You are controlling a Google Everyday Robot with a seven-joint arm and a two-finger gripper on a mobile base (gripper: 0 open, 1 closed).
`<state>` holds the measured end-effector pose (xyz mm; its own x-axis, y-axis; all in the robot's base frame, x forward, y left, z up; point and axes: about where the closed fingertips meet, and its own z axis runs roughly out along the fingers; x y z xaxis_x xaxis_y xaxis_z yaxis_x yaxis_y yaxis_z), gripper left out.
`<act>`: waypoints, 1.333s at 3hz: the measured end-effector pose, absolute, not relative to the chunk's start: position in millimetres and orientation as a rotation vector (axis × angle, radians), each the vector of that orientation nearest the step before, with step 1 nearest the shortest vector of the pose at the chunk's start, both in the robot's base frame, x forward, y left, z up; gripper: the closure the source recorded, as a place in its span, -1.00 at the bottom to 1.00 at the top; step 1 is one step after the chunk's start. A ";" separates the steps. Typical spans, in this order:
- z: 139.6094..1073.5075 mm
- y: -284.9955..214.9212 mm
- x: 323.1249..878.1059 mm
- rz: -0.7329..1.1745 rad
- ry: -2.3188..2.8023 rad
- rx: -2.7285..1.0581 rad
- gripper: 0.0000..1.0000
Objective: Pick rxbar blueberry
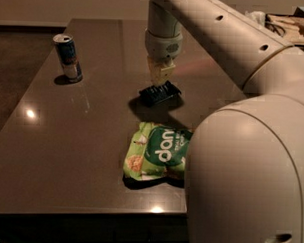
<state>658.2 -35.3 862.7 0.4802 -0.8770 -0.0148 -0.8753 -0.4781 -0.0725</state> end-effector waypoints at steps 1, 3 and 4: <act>881.0 -42.1 651.6 0.038 1.599 -2.546 1.00; 931.6 -39.7 646.3 0.093 1.566 -2.402 1.00; 949.3 -34.1 640.9 0.136 1.537 -2.352 1.00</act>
Offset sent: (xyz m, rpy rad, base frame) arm -0.0480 -0.0302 0.0760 0.1629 0.1201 -0.0884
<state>640.9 -34.1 949.3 0.4142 -0.8737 -0.2550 -0.9049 -0.3653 -0.2184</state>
